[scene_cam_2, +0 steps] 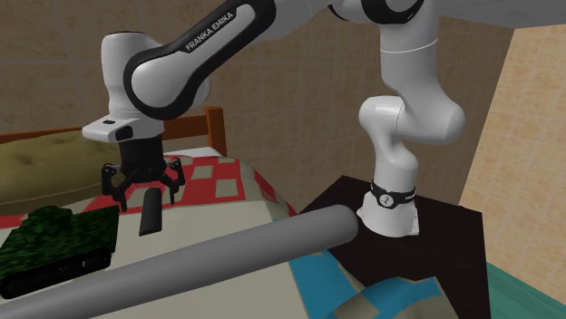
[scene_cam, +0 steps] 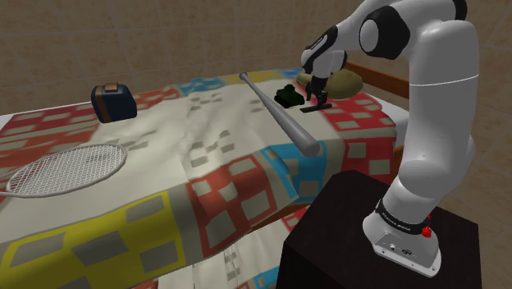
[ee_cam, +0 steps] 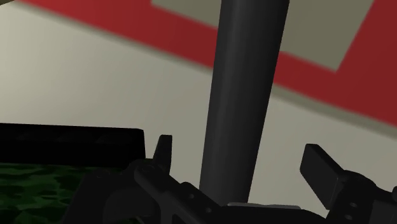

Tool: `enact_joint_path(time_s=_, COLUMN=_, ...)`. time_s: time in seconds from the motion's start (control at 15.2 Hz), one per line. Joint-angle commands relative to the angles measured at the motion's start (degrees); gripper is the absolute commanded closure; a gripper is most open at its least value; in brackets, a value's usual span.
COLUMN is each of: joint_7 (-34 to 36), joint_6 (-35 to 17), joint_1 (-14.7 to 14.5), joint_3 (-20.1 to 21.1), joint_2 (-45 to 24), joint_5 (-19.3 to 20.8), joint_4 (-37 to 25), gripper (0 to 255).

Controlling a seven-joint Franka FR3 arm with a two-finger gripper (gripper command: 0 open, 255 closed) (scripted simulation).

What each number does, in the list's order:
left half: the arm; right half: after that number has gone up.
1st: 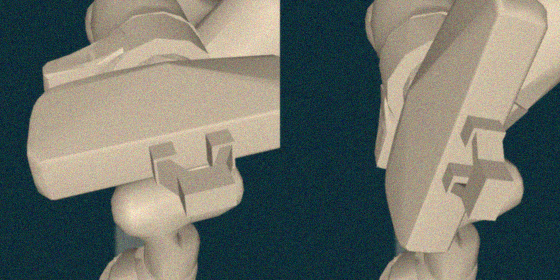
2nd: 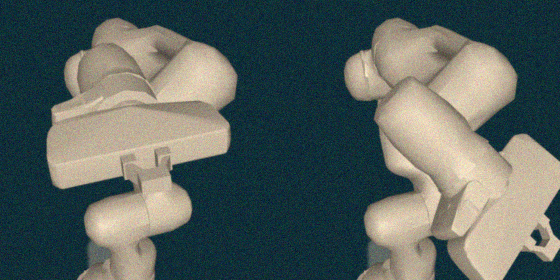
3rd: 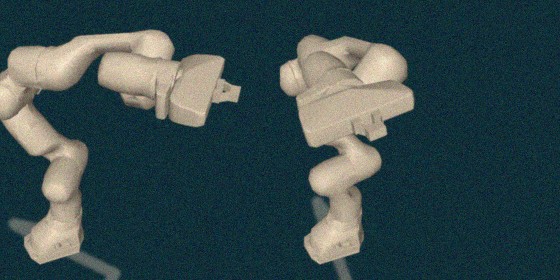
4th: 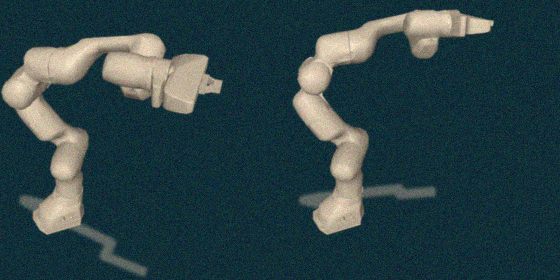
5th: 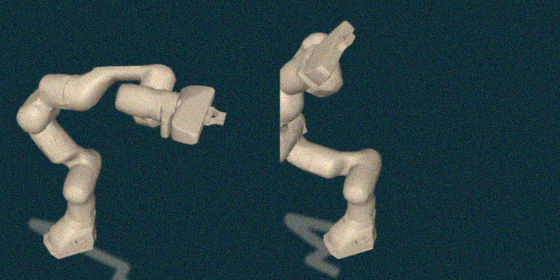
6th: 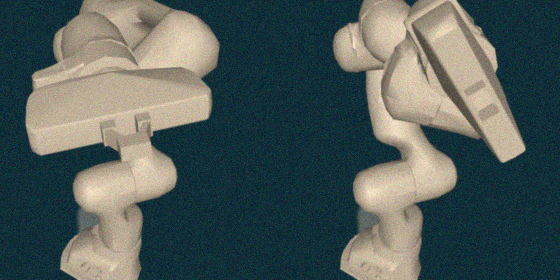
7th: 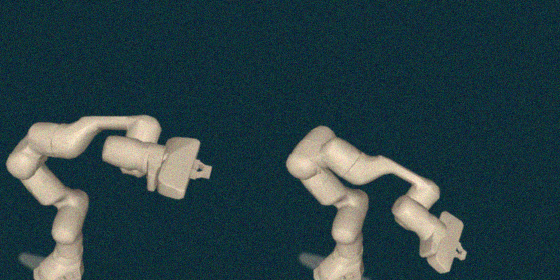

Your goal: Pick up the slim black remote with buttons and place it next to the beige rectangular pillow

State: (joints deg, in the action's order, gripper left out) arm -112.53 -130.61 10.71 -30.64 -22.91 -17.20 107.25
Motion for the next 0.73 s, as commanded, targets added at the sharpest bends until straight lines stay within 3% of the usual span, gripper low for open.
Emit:
enact_joint_path(time_s=0.0, joint_7=0.91, joint_6=2.17, joint_1=-0.63, joint_3=-0.79, joint_2=2.08, joint_5=1.47, joint_4=-0.38, gripper=0)
enact_joint_path(time_s=0.13, joint_7=1.86, joint_6=4.77, joint_1=-1.18, joint_3=-1.52, joint_2=4.1, joint_5=2.97, joint_4=-1.27, gripper=0)
enact_joint_path(time_s=0.66, joint_7=1.85, joint_6=4.76, joint_1=-1.17, joint_3=-1.51, joint_2=4.1, joint_5=2.97, joint_4=-1.26, gripper=0)
